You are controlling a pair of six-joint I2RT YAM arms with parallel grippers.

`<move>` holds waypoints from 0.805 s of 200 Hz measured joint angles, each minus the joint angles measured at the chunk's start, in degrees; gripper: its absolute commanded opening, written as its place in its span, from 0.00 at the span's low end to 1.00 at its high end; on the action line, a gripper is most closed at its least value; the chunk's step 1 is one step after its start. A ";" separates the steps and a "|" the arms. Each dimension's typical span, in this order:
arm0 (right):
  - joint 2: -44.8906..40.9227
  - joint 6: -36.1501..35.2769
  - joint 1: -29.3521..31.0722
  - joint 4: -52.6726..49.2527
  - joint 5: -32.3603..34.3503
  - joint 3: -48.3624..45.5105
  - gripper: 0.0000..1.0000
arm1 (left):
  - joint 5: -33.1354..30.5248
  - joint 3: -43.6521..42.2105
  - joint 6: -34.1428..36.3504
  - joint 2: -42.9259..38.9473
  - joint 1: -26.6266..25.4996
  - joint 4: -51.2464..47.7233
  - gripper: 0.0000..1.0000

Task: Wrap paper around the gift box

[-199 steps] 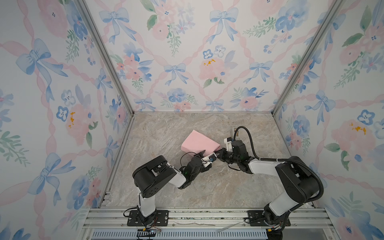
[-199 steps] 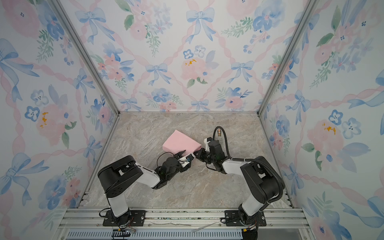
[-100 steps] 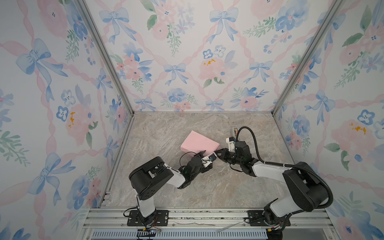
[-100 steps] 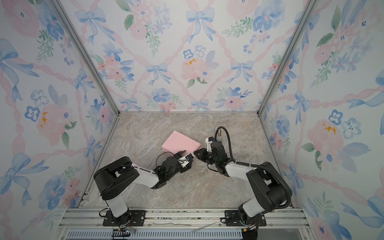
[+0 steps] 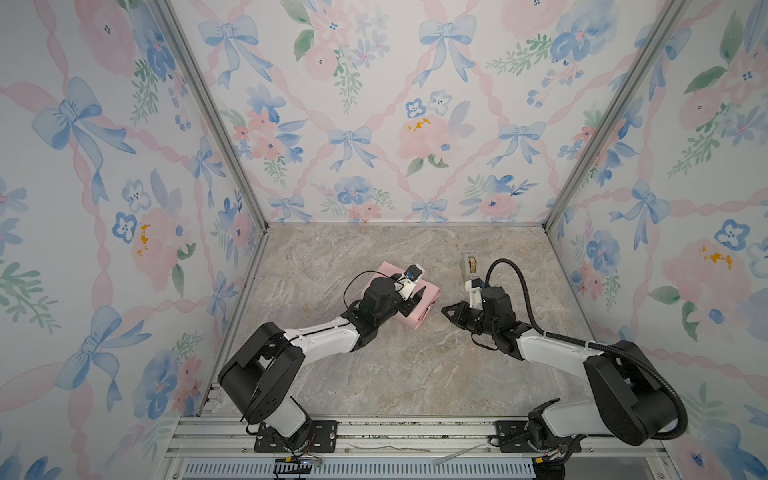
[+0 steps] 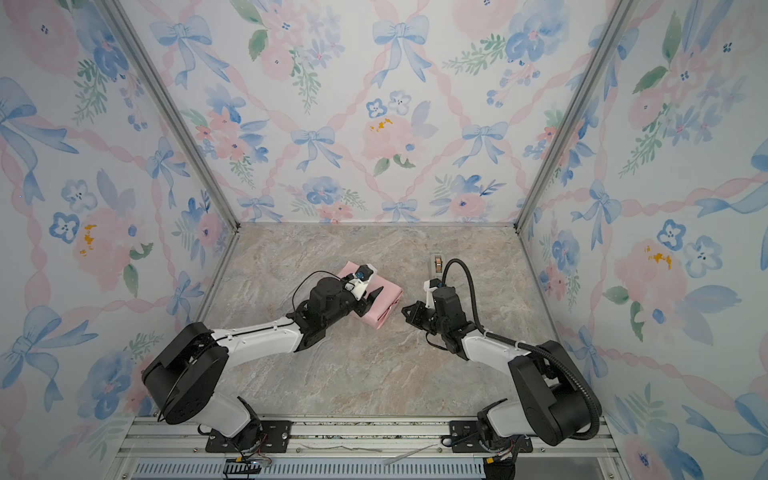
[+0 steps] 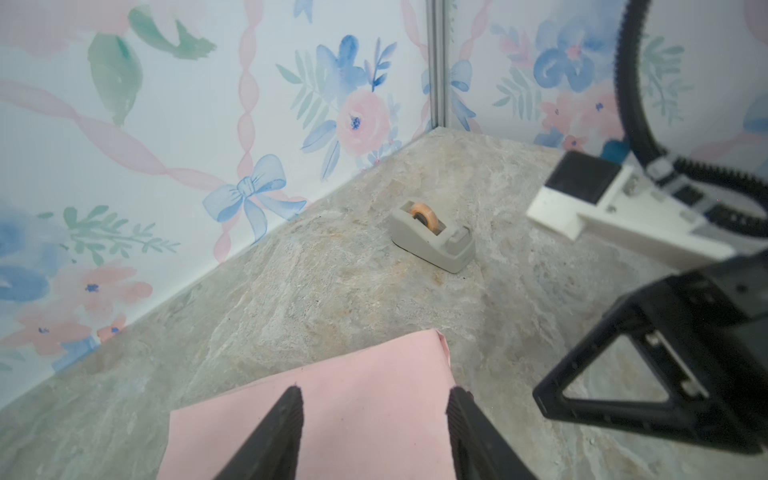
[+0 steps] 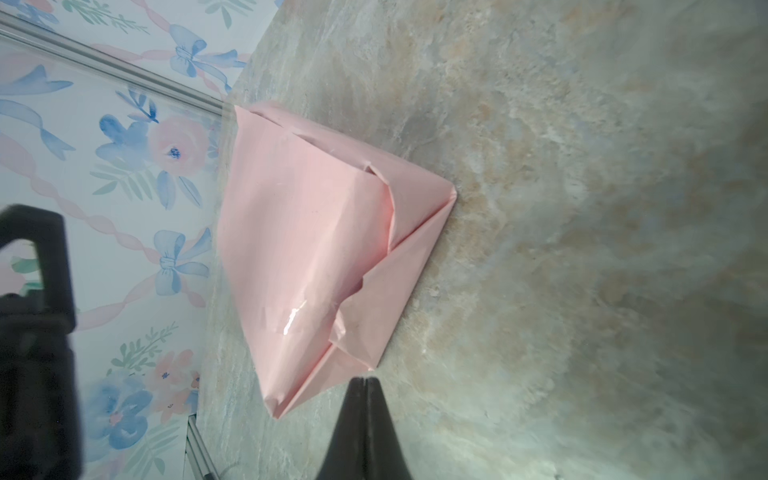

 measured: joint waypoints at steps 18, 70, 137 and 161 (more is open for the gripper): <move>4.04 0.02 0.59 0.46 0.04 1.92 0.01 | 0.94 1.95 -1.88 0.72 1.60 -3.10 0.37; 10.14 0.61 1.84 3.48 -0.52 6.14 0.00 | 4.33 3.52 -5.92 8.70 3.43 -8.44 0.31; 12.72 1.14 2.64 4.94 -0.63 8.26 0.00 | 5.79 3.52 -6.73 11.30 3.78 -8.76 0.28; 13.09 1.60 3.15 4.96 -0.61 8.87 0.00 | 6.12 3.58 -6.75 11.74 3.93 -8.07 0.27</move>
